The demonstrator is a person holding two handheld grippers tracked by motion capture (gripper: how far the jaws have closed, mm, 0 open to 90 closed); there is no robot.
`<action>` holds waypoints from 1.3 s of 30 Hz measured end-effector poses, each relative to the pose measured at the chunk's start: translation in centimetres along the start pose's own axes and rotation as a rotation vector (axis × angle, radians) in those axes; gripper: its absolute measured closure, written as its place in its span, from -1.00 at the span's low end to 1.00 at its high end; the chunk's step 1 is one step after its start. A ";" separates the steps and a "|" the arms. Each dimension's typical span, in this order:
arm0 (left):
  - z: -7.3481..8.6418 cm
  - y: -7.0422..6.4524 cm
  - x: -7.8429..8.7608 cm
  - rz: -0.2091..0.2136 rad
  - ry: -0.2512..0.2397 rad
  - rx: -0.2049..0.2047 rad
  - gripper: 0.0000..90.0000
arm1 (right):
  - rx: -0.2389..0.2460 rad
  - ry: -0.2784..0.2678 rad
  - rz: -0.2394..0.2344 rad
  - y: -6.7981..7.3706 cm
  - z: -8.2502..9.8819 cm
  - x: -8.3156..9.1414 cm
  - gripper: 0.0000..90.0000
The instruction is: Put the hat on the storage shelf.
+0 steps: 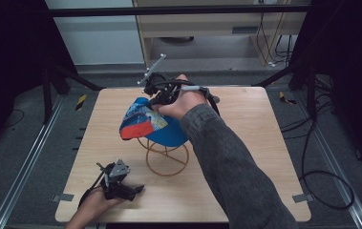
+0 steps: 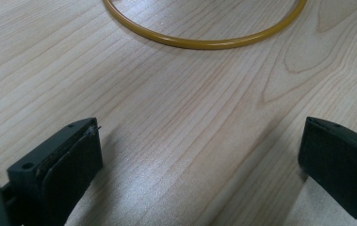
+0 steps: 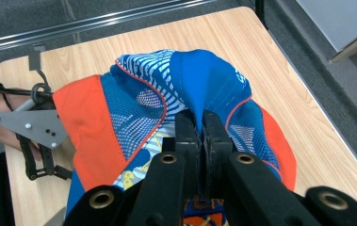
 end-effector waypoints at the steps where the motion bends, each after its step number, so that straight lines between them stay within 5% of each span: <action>1: 0.0 0.0 0.0 0.000 0.000 0.000 -1.00 | 0.003 0.003 0.000 0.0 0.0 -0.1 0.93; 18: 0.0 0.0 0.0 0.000 0.000 0.001 -1.00 | -0.003 0.003 -0.007 0.2 0.3 -0.1 0.61; 39: 0.0 0.0 0.0 0.000 0.000 0.000 -1.00 | -0.050 -0.057 0.039 0.6 1.2 1.1 -0.12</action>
Point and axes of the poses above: each handheld gripper's, and its own axes: x roughly backward along the jaws, z roughly out of its underside, y roughly to its left, the point moved 3 cm from there along -x, roughly forward along the jaws, and after that the axes turned 13 degrees about -z, right-handed, at the moved point
